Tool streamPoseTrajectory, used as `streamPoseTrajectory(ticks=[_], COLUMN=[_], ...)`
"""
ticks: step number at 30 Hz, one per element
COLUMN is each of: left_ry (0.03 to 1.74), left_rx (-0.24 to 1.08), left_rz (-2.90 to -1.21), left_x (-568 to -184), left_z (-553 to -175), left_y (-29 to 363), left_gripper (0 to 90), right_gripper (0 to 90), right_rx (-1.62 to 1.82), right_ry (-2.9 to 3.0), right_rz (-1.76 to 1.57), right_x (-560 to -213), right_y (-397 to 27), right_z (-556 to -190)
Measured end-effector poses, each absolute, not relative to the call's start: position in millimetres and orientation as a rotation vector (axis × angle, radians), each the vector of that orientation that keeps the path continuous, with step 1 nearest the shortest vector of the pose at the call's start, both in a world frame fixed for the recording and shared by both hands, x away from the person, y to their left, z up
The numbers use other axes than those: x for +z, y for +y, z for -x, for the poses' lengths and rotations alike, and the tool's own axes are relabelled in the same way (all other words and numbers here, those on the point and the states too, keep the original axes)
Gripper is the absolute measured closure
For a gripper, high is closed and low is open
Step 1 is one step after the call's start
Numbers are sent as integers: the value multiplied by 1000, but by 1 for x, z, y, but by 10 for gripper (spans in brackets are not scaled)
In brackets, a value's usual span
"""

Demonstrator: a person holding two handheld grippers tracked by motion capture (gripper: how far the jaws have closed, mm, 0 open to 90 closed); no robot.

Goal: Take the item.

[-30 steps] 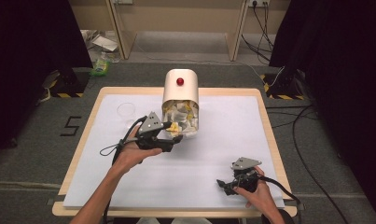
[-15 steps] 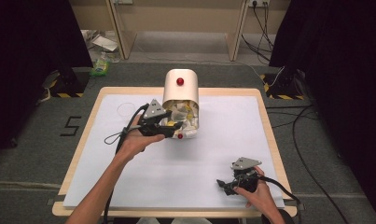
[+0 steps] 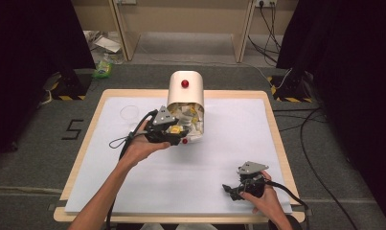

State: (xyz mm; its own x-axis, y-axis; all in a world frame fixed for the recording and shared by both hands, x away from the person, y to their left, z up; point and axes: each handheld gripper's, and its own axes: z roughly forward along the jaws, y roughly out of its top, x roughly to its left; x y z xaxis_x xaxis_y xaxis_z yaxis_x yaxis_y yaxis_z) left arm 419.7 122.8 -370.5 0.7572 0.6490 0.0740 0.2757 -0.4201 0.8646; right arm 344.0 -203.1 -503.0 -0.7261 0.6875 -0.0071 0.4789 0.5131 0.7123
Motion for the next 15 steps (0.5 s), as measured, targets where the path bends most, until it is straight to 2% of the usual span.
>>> streamPoseTrajectory(ticks=[15], left_ry=[670], left_rx=[458], left_rz=[-2059], left_x=[-388], left_z=[-405], left_y=[118], left_gripper=[431], right_gripper=[77], right_rx=[1028], right_ry=[2470], right_rz=[-981], right_x=[-503], right_y=[-203], right_z=[-344])
